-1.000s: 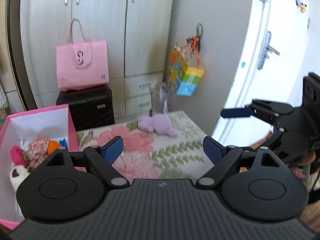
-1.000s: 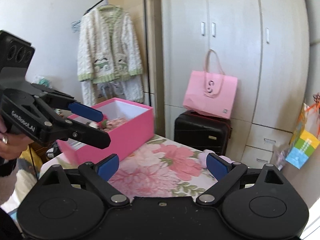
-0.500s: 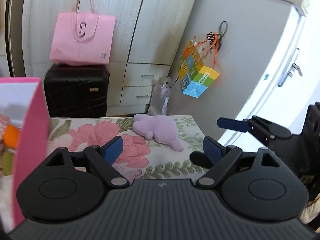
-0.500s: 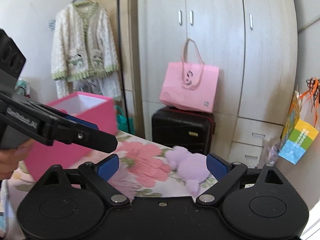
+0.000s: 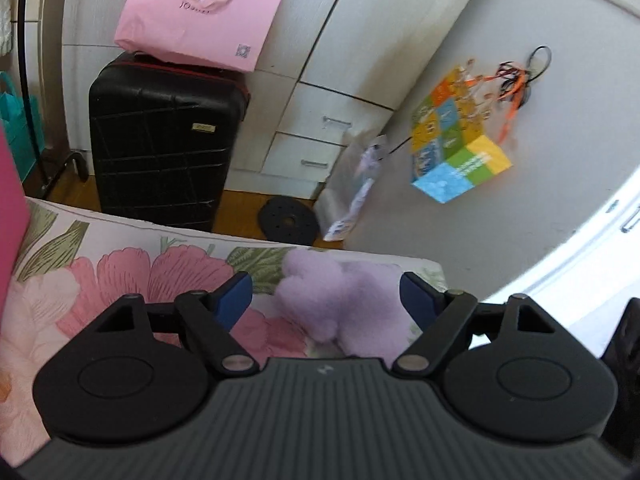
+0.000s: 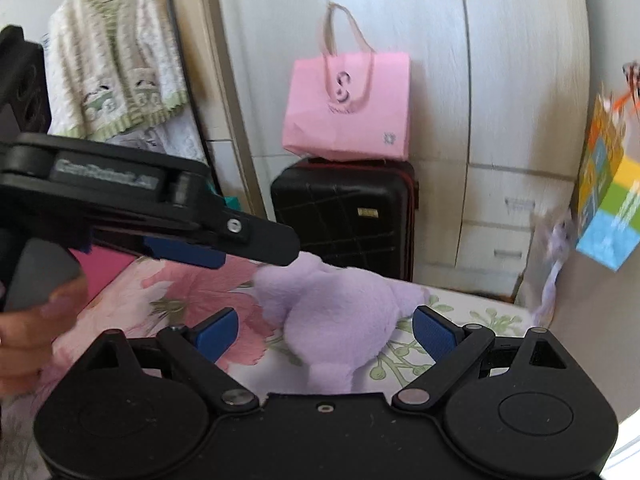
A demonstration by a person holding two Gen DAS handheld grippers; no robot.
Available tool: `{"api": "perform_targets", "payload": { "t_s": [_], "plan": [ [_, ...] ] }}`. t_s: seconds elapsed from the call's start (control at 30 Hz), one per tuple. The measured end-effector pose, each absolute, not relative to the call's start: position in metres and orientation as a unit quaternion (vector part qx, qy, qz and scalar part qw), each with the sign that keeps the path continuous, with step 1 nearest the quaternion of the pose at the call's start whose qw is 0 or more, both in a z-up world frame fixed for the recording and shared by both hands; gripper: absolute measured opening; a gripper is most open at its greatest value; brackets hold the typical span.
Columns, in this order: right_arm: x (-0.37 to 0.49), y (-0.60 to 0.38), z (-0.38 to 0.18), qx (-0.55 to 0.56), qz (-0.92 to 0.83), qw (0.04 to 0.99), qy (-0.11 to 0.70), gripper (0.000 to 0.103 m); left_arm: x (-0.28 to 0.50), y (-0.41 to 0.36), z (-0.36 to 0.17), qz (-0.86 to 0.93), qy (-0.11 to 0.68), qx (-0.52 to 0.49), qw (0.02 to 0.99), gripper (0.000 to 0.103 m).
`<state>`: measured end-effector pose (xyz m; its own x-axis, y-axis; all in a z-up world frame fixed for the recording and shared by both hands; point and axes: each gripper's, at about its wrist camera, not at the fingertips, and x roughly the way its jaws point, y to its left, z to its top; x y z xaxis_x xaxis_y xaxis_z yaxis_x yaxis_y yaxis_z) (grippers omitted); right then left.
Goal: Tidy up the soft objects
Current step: 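Move both tools toward the lavender plush on the bed, then close the left tool on the lavender plush while the right tool grasps it too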
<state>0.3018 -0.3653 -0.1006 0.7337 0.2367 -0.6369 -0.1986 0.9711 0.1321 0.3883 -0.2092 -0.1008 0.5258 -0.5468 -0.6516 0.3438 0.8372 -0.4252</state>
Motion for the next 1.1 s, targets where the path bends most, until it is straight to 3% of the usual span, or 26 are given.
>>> {"api": "perform_targets", "payload": {
  "t_s": [0.17,0.3,0.37,0.4,0.67,1.1],
  "plan": [
    [0.312,-0.362,-0.114,0.03,0.115,0.926,0.357,0.095,0.402,-0.216,-0.12,-0.25,0.434,-0.123,0.857,0.072],
    [0.317,-0.363,-0.122,0.042,0.116,0.922,0.366,0.087,0.404,-0.218,-0.126,-0.266,0.435,-0.121,0.852,0.068],
    [0.315,-0.362,-0.124,0.038,0.111,0.926,0.36,0.083,0.401,-0.22,-0.125,-0.28,0.441,-0.115,0.845,0.055],
    [0.314,-0.361,-0.124,0.033,0.11,0.927,0.358,0.08,0.4,-0.22,-0.125,-0.284,0.441,-0.115,0.843,0.052],
    [0.306,-0.351,-0.124,-0.004,0.073,0.934,0.349,0.062,0.388,-0.229,-0.119,-0.29,0.421,-0.082,0.856,0.046],
    [0.274,-0.342,-0.112,0.027,0.058,0.933,0.354,0.06,0.338,-0.222,-0.096,-0.286,0.409,-0.038,0.866,0.043]
  ]
}}
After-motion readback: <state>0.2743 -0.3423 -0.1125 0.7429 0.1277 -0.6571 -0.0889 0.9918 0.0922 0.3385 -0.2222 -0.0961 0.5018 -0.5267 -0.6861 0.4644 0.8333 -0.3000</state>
